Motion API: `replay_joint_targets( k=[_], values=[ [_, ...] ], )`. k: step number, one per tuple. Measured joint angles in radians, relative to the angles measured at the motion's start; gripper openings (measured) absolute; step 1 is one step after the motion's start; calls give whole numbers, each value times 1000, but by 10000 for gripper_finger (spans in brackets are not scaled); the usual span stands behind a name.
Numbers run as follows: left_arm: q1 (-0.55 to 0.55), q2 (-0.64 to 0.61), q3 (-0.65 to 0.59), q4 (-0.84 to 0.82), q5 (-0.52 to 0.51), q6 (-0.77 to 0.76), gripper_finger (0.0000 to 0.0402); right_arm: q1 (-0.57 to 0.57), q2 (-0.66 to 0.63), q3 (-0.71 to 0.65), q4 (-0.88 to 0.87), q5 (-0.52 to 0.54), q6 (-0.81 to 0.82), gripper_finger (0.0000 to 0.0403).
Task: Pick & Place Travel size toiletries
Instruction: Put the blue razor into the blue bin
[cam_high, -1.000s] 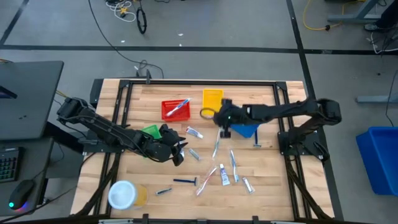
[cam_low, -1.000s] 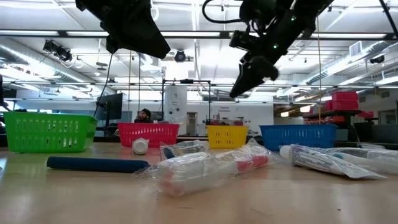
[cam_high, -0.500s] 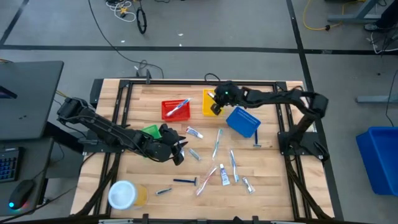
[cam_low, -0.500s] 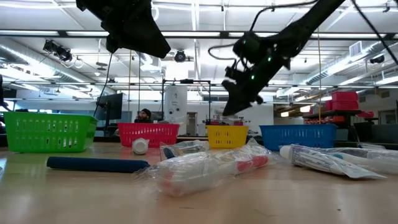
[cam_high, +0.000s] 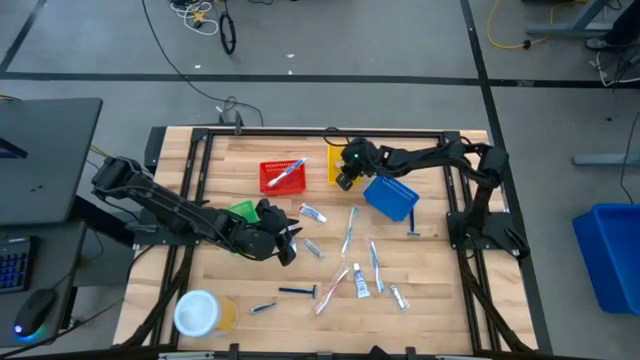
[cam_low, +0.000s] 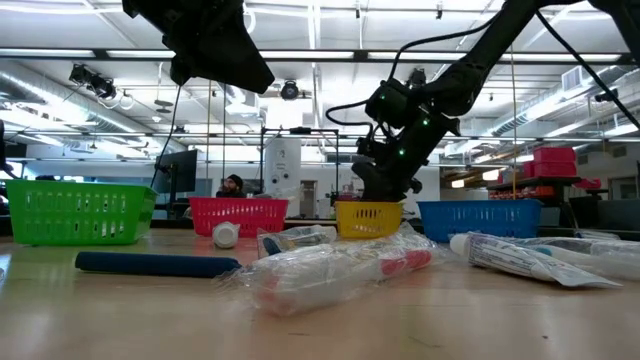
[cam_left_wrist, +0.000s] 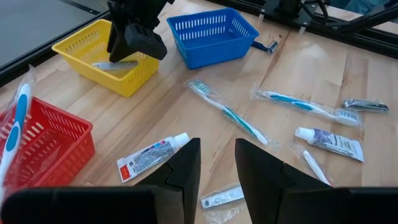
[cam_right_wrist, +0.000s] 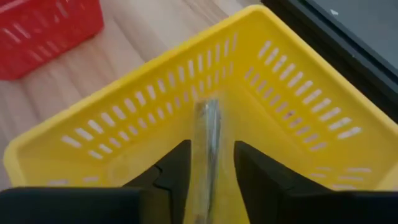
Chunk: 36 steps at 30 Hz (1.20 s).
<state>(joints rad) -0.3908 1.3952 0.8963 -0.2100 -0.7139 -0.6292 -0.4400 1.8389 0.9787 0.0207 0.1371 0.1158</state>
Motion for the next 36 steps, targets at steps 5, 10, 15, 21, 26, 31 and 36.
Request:
replay_joint_targets(
  k=[5, 10, 15, 21, 26, 31, 36],
  values=[
    [0, 0, 0, 0, 0, 0, 107, 7, -15, 0, -21, 1, -31, 168],
    [0, 0, 0, 0, -1, -3, 107, 57, -103, 21, -166, 0, -74, 180],
    [0, 0, 0, -1, -1, -10, 107, 145, -272, 32, -383, -9, -43, 177],
    [0, 0, 0, 0, -1, -10, 107, 290, -502, 32, -647, -14, 116, 172],
    [0, 0, 0, 2, -1, -17, 107, 418, -629, 33, -906, -51, 334, 171],
    [0, 0, 0, 2, -1, -20, 107, 551, -664, 9, -1120, -73, 616, 171],
    [0, 0, 0, 2, -1, -21, 107, 634, -665, -57, -1221, -132, 806, 170]
  ],
)
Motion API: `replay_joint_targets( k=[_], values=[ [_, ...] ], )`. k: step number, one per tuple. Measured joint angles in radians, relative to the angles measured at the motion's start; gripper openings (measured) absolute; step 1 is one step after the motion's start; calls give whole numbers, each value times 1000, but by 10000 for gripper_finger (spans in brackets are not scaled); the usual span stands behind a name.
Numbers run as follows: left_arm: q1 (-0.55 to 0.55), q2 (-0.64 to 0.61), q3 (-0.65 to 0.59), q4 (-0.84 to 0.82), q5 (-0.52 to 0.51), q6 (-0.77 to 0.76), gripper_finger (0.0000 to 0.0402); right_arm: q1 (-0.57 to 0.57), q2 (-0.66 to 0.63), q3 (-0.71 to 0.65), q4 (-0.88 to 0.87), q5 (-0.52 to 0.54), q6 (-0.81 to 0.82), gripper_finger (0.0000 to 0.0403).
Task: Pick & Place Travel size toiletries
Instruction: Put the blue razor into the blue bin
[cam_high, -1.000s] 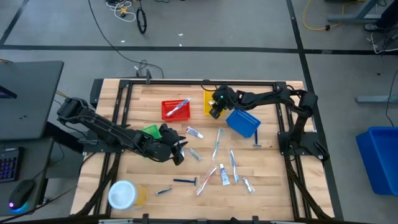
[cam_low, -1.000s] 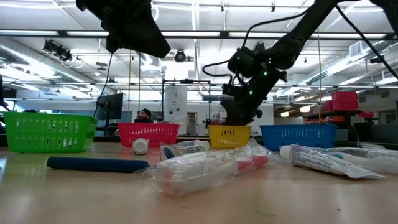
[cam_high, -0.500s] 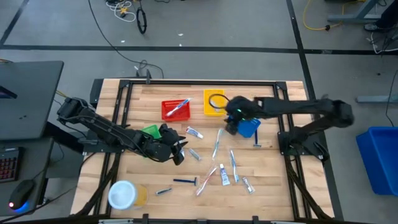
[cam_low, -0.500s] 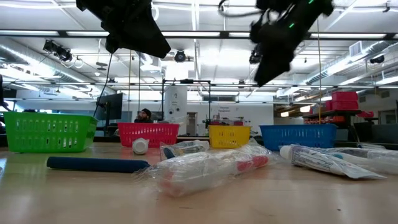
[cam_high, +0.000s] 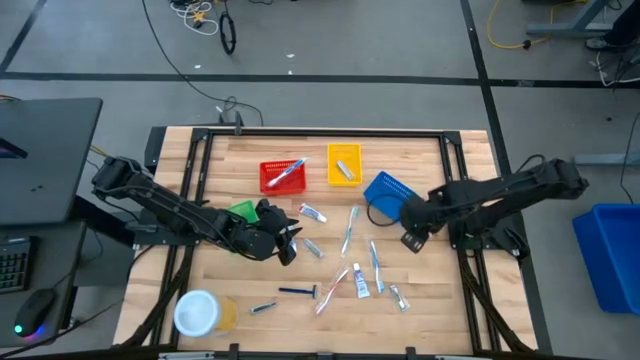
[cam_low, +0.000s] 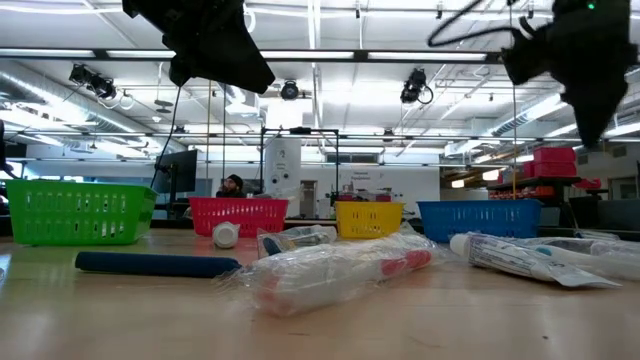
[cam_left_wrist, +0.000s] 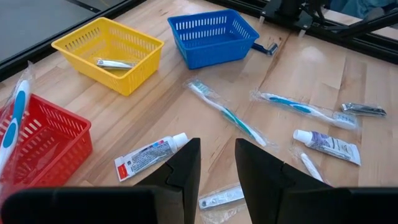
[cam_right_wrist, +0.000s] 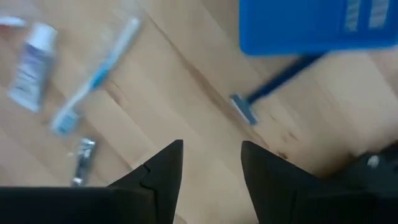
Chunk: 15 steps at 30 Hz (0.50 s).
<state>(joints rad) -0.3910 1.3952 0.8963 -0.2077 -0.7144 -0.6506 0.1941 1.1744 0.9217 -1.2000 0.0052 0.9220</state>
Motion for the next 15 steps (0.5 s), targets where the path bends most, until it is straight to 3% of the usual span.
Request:
replay_joint_targets(
  k=[7, 15],
  values=[
    [0, 0, 0, 0, 0, 0, 107, 16, 2, -172, 85, -13, 153, 170],
    [0, 0, 0, 0, 0, 0, 107, -60, 1, -301, 259, 92, 250, 168]
  ],
)
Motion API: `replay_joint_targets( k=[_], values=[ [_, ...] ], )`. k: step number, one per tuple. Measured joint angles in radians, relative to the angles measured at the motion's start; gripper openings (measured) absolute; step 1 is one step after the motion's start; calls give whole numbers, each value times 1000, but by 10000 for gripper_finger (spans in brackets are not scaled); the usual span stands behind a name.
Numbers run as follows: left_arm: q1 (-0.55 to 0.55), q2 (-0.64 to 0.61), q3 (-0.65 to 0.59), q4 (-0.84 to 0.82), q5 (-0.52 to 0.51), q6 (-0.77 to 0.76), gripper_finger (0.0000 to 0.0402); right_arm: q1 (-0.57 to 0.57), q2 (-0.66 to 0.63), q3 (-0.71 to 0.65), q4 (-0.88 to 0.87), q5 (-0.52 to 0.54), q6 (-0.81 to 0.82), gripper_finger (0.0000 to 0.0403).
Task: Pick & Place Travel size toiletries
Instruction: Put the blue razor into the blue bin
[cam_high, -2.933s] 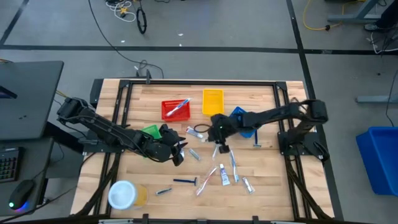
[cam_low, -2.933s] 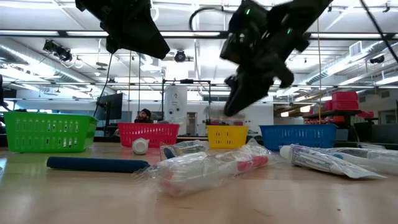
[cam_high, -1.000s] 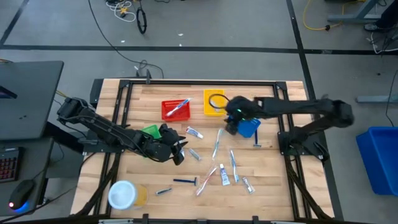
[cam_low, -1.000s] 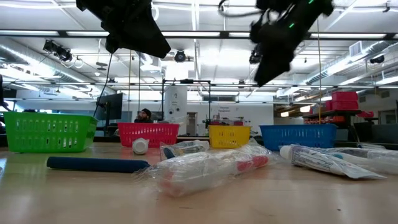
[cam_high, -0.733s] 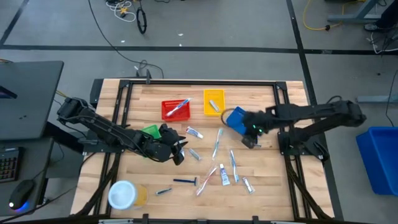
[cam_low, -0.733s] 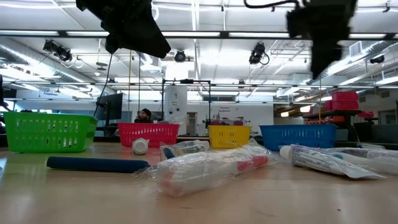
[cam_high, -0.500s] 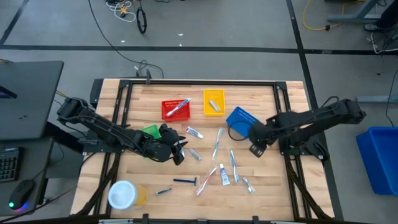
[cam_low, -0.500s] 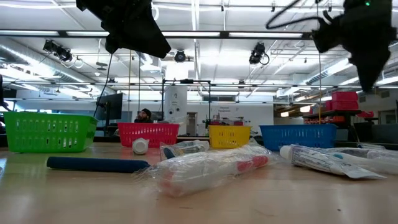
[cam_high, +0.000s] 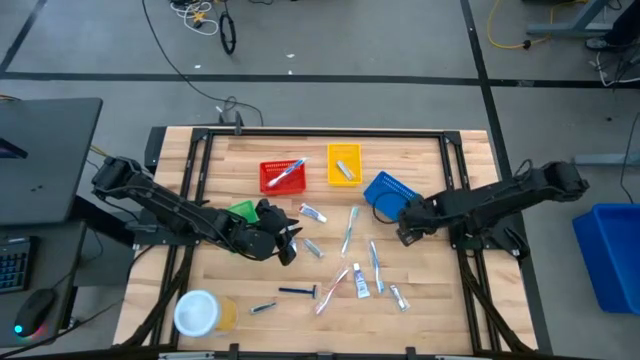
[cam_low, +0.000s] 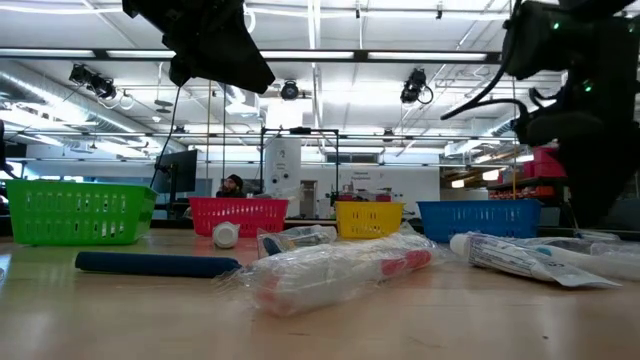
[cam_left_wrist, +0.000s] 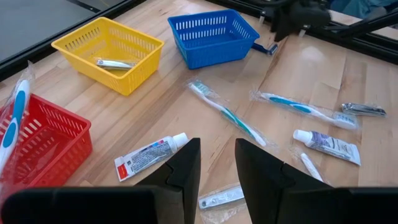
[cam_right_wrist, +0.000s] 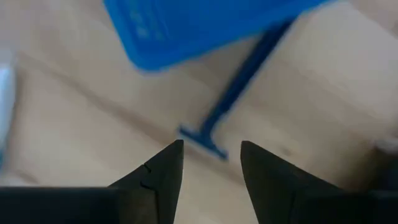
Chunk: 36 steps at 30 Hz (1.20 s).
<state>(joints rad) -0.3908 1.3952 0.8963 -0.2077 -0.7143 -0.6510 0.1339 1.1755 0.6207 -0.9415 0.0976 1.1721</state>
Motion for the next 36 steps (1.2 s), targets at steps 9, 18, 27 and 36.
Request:
replay_joint_targets(
  k=[9, 18, 27, 36],
  values=[
    [0, 0, 0, 0, 0, 0, 107, -113, 2, -126, 169, 33, -5, 166],
    [0, 0, 0, 0, 0, 22, 107, -166, -2, -193, 250, 39, -50, 151],
    [0, 0, 0, 0, 0, 23, 107, -165, -2, -195, 221, 71, -81, 71],
    [0, 0, 0, 0, 0, 19, 107, -166, 0, -192, 171, 113, -51, 45]
  ],
)
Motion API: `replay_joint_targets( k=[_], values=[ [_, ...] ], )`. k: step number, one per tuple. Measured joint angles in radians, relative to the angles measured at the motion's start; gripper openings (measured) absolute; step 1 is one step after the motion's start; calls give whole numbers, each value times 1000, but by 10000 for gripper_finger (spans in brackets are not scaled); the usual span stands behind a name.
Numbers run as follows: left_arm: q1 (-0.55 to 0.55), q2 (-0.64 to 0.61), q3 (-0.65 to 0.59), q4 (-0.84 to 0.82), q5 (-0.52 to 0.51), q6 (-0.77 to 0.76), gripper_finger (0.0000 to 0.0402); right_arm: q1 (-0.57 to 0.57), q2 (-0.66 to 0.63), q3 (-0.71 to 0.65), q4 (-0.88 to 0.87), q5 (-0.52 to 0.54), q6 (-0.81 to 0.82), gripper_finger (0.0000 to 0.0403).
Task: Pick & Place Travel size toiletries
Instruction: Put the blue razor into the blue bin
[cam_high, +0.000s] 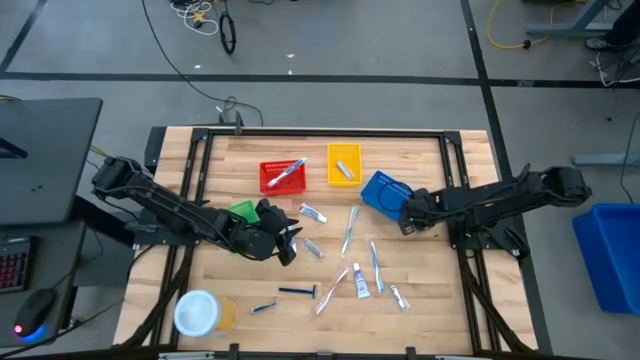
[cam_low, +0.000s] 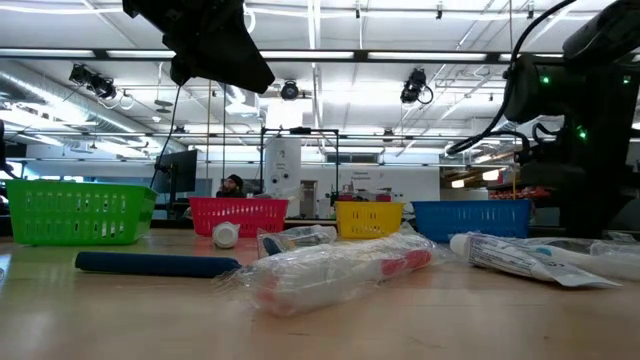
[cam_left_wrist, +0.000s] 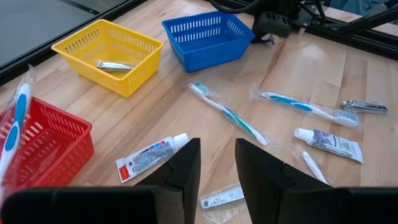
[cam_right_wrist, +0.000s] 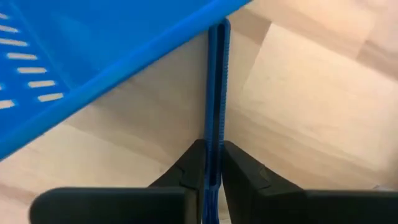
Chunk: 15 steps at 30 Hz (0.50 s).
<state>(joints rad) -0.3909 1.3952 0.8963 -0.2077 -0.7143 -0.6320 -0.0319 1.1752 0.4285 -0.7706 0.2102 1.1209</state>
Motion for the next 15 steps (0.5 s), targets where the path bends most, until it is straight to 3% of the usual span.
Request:
replay_joint_targets(
  k=[4, 11, 15],
  values=[
    [0, 0, 0, 0, 0, -1, 107, -2, 3, 43, -113, 43, -17, 43],
    [0, 0, 0, 0, 0, -8, 107, 12, -8, 207, -318, -226, -185, 43],
    [0, 0, 0, 0, 0, -8, 107, 47, -16, 335, -396, -267, -262, 43]
  ],
)
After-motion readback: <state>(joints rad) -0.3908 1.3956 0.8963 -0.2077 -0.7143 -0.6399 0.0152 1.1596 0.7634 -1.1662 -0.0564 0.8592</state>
